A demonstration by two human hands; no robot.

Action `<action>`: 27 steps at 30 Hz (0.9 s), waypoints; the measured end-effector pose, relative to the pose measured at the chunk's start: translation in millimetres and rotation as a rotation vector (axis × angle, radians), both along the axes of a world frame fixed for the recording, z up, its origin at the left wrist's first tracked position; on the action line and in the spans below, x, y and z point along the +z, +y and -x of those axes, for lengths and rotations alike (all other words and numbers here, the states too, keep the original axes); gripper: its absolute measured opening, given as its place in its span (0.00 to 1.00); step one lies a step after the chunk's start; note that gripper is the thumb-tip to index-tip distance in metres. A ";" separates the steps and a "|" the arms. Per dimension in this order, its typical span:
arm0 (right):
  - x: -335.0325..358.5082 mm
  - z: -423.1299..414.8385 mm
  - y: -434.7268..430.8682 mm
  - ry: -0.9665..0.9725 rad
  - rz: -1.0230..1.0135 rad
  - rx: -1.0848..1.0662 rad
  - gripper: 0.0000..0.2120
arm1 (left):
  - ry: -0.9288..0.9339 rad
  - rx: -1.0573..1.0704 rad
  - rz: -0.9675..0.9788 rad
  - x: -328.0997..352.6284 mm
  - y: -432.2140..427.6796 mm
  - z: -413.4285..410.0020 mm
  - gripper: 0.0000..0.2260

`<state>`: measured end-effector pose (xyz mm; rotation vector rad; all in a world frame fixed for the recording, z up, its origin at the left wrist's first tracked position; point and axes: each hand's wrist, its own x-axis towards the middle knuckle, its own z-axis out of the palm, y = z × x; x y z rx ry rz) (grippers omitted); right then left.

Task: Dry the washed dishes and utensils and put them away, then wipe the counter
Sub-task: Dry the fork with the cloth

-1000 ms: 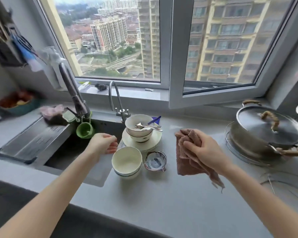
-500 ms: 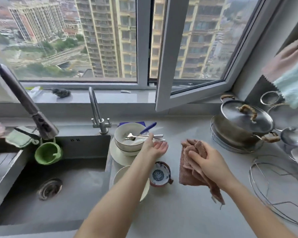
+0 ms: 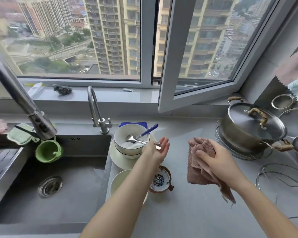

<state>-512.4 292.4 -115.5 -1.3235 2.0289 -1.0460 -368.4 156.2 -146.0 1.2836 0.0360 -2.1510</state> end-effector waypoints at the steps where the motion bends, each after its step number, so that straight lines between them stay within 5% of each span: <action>1: 0.4 1.8 -4.1 0.014 -0.001 0.021 0.16 | -0.031 -0.054 0.026 4.9 3.1 -4.5 0.19; 9: 4.9 7.2 -34.2 0.067 0.069 0.131 0.15 | -0.356 -0.348 0.112 31.7 5.6 -52.7 0.12; 17: 45.0 -36.1 -73.4 -0.289 0.410 0.209 0.10 | -0.716 -0.739 0.560 76.5 35.1 -131.9 0.13; 19: 49.3 -64.9 -83.3 -0.066 0.500 0.337 0.15 | -0.750 -0.754 0.698 90.0 42.5 -143.0 0.16; 23: 35.2 -108.3 -118.0 0.738 0.713 0.534 0.17 | -0.893 -0.622 0.918 104.2 45.4 -160.4 0.20; 27: 32.9 -123.6 -149.3 0.832 0.853 0.611 0.20 | -1.001 -0.681 1.072 102.9 34.1 -199.8 0.21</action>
